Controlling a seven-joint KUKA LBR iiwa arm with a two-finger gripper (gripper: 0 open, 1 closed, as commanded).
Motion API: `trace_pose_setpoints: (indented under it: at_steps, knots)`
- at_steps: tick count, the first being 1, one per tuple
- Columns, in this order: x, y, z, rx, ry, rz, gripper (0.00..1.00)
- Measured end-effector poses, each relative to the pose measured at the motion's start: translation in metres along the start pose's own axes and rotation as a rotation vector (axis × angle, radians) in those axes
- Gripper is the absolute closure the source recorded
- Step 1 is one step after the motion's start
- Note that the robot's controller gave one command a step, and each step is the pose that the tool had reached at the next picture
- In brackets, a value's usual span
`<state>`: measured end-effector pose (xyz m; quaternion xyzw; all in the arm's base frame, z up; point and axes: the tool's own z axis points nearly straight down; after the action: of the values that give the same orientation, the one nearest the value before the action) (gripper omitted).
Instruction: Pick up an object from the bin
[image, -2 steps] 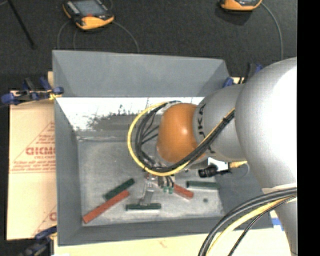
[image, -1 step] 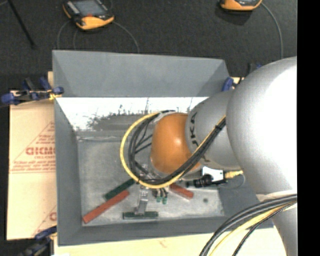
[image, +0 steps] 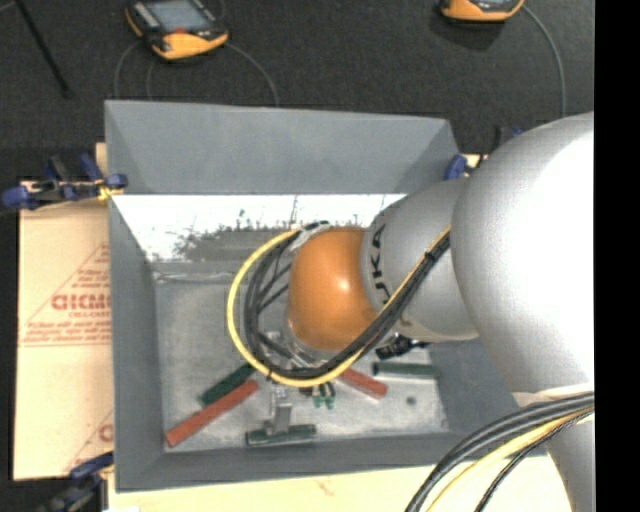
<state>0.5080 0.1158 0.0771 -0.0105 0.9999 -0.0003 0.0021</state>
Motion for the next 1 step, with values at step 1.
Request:
trace_pose_setpoints:
  at_steps: [1]
  knots:
    - [0.0160,0.0498,0.0013,-0.001,0.002,0.181,0.00]
